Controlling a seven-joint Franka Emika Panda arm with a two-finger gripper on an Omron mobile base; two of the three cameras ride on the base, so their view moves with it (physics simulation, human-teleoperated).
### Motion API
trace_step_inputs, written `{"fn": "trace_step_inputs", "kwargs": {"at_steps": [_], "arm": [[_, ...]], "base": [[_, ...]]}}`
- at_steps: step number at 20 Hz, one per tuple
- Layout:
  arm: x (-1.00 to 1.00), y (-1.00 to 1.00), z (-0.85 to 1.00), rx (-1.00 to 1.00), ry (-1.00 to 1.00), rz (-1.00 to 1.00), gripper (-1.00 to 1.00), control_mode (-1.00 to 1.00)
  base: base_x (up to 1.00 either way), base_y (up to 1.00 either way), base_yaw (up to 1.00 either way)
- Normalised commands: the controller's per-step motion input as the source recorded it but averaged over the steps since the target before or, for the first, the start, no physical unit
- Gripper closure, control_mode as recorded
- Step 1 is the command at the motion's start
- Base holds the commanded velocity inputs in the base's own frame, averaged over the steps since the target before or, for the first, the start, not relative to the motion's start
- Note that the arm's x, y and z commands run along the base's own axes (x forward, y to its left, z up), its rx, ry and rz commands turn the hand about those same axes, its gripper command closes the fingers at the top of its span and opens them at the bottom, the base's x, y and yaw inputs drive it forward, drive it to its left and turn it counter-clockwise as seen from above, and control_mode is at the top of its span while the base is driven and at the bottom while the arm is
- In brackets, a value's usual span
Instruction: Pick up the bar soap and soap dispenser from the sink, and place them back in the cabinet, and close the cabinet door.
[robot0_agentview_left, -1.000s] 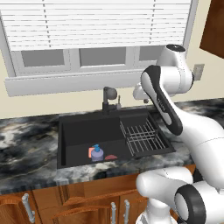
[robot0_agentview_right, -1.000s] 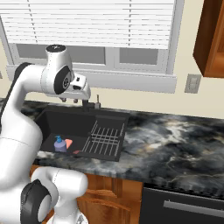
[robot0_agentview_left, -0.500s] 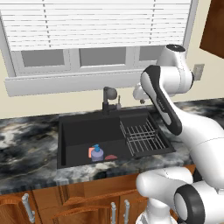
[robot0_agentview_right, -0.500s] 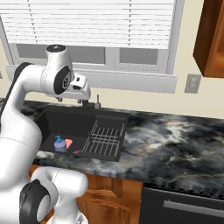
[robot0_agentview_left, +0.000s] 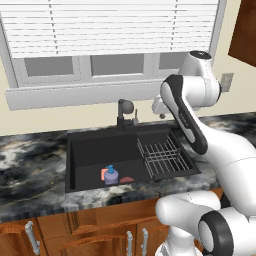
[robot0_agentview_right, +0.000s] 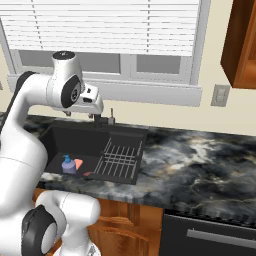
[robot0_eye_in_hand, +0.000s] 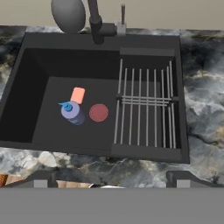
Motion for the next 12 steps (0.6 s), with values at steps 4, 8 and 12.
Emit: {"fn": "trace_step_inputs", "kwargs": {"at_steps": [4, 8, 12], "arm": [[0.0, 0.19, 0.0, 0.01, 0.04, 0.0, -1.0, -1.0], [0.0, 0.35, -0.04, 0.0, 0.06, 0.0, -1.0, -1.0], [0.0, 0.38, -0.07, 0.01, 0.06, 0.0, -1.0, -1.0]], "base": [[0.0, 0.0, 0.0], [0.0, 0.0, 0.0], [0.0, 0.0, 0.0]]}}
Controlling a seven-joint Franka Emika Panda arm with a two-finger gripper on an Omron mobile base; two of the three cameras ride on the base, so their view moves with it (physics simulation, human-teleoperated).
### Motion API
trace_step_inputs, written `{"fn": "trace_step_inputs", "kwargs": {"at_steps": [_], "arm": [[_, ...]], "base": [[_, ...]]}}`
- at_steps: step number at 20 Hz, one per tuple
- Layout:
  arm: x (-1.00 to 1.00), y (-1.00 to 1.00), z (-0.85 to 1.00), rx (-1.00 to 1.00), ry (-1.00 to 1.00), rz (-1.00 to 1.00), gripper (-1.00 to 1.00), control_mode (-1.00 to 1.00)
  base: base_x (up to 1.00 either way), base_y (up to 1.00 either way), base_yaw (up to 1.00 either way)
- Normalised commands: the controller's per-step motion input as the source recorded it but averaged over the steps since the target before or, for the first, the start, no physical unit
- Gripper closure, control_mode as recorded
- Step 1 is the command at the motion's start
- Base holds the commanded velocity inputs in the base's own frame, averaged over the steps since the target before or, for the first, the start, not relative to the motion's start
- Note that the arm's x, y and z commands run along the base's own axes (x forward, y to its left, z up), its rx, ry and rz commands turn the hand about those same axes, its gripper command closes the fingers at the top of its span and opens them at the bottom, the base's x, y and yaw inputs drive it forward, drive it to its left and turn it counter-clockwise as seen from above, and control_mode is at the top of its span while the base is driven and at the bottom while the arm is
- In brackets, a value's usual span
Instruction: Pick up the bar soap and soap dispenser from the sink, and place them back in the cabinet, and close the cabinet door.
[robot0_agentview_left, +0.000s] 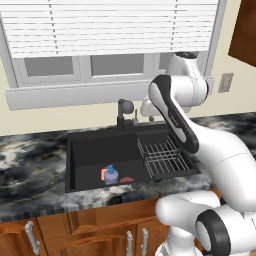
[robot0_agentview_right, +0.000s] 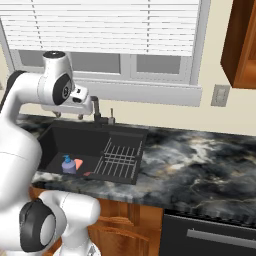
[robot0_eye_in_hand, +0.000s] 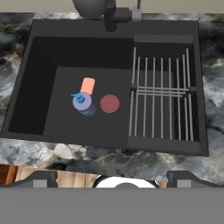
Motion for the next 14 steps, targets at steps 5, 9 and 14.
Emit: {"fn": "trace_step_inputs", "kwargs": {"at_steps": [5, 9, 14], "arm": [[0.0, 0.46, -0.14, 0.0, 0.03, 0.0, -1.0, -1.0], [0.0, 0.41, -0.18, 0.0, 0.01, 0.0, -1.0, -1.0], [0.08, 0.51, -0.34, -0.02, 0.0, 0.0, -1.0, -1.0]], "base": [[0.0, 0.0, 0.0], [0.0, 0.0, 0.0], [0.0, 0.0, 0.0]]}}
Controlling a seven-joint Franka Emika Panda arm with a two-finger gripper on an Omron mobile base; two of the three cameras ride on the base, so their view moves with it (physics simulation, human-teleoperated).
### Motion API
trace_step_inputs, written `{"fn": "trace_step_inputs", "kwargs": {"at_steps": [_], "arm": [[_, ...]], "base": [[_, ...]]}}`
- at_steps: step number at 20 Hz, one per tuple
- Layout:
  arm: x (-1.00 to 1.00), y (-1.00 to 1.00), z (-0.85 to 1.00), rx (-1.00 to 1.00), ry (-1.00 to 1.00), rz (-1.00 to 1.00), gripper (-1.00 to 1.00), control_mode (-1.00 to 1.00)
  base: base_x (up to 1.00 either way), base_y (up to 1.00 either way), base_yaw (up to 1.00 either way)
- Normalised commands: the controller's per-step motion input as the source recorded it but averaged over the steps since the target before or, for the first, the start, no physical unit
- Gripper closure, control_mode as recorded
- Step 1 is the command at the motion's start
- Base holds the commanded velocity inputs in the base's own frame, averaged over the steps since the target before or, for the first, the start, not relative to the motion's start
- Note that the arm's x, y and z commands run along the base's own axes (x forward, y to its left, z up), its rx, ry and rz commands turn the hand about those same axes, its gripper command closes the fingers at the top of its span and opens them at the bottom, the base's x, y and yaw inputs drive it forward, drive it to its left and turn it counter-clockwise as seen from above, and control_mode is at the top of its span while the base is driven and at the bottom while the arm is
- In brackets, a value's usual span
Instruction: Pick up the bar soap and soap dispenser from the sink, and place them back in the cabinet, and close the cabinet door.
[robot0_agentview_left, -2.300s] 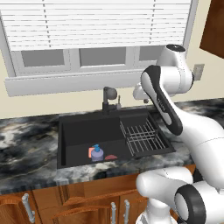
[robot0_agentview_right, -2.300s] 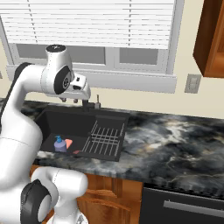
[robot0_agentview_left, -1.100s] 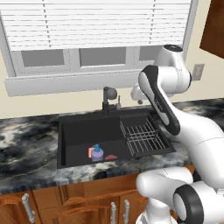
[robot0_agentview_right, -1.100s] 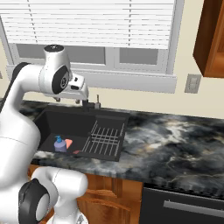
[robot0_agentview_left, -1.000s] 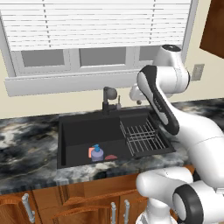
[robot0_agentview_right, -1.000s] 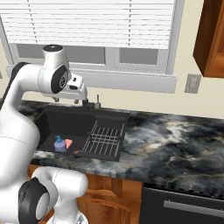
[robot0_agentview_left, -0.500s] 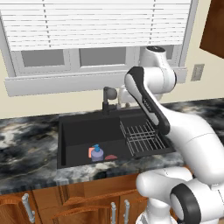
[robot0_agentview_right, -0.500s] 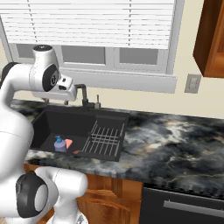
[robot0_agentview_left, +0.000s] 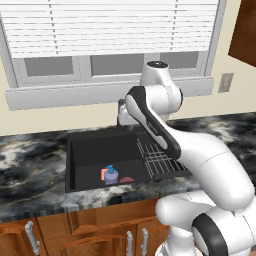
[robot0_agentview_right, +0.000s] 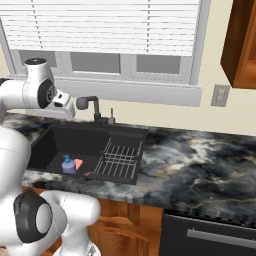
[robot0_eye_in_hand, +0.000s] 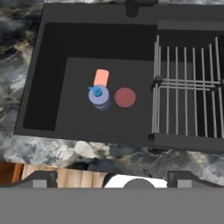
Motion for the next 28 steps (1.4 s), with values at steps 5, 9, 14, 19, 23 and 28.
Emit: {"fn": "trace_step_inputs", "kwargs": {"at_steps": [5, 9, 14, 19, 23, 28], "arm": [[0.13, 0.38, -0.38, 0.0, 0.0, 0.0, -1.0, -1.0], [0.13, 0.19, -0.34, 0.0, 0.0, 0.0, -1.0, -1.0], [0.25, 0.02, -0.17, 0.0, 0.0, 0.0, -1.0, -1.0], [0.27, 0.0, -0.19, 0.0, 0.05, 0.02, -1.0, -1.0], [0.18, 0.04, -0.29, 0.0, 0.08, 0.05, -1.0, -1.0], [0.23, 0.13, -0.34, 0.0, 0.08, 0.06, -1.0, -1.0]], "base": [[0.0, 0.0, 0.0], [0.0, 0.0, 0.0], [0.0, 0.0, 0.0], [0.0, 0.0, 0.0], [0.0, 0.0, 0.0], [0.0, 0.0, 0.0]]}}
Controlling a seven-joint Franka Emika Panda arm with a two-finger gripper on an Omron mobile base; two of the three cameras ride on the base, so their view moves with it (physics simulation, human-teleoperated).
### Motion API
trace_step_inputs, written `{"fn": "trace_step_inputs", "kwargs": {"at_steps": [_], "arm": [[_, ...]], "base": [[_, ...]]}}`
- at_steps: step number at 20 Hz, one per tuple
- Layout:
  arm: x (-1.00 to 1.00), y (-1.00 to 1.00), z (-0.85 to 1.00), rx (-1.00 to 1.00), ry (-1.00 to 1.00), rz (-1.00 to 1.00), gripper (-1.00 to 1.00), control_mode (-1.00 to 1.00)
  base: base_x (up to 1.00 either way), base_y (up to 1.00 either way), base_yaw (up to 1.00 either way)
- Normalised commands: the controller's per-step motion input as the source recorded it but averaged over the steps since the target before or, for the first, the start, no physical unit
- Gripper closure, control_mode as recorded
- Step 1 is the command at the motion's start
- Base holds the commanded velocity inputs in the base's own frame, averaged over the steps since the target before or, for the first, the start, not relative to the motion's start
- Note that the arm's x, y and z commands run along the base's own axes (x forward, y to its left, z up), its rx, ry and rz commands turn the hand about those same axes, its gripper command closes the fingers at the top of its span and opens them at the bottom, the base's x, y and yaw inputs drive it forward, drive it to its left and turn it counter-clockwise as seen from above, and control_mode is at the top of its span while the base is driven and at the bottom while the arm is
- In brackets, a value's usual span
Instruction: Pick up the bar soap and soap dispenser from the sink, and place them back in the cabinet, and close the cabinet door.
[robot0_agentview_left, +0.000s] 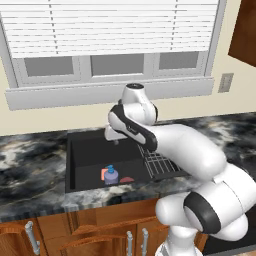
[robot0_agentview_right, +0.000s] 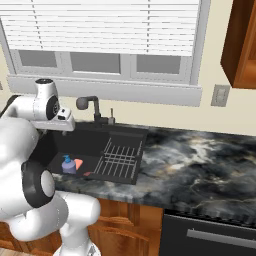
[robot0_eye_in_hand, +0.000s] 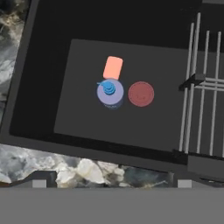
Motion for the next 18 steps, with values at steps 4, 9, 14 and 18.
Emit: {"fn": "trace_step_inputs", "kwargs": {"at_steps": [4, 9, 14, 18], "arm": [[0.19, 0.11, -0.33, 0.0, 0.07, 0.05, -1.0, -1.0], [0.27, 0.0, -0.24, 0.0, 0.03, 0.04, -1.0, -1.0], [0.25, 0.0, -0.28, 0.0, 0.0, 0.03, -1.0, -1.0], [0.19, 0.0, -0.28, 0.0, 0.0, 0.02, -1.0, -1.0]], "base": [[0.0, 0.0, 0.0], [0.0, 0.0, 0.0], [0.0, 0.0, 0.0], [0.0, 0.0, 0.0]]}}
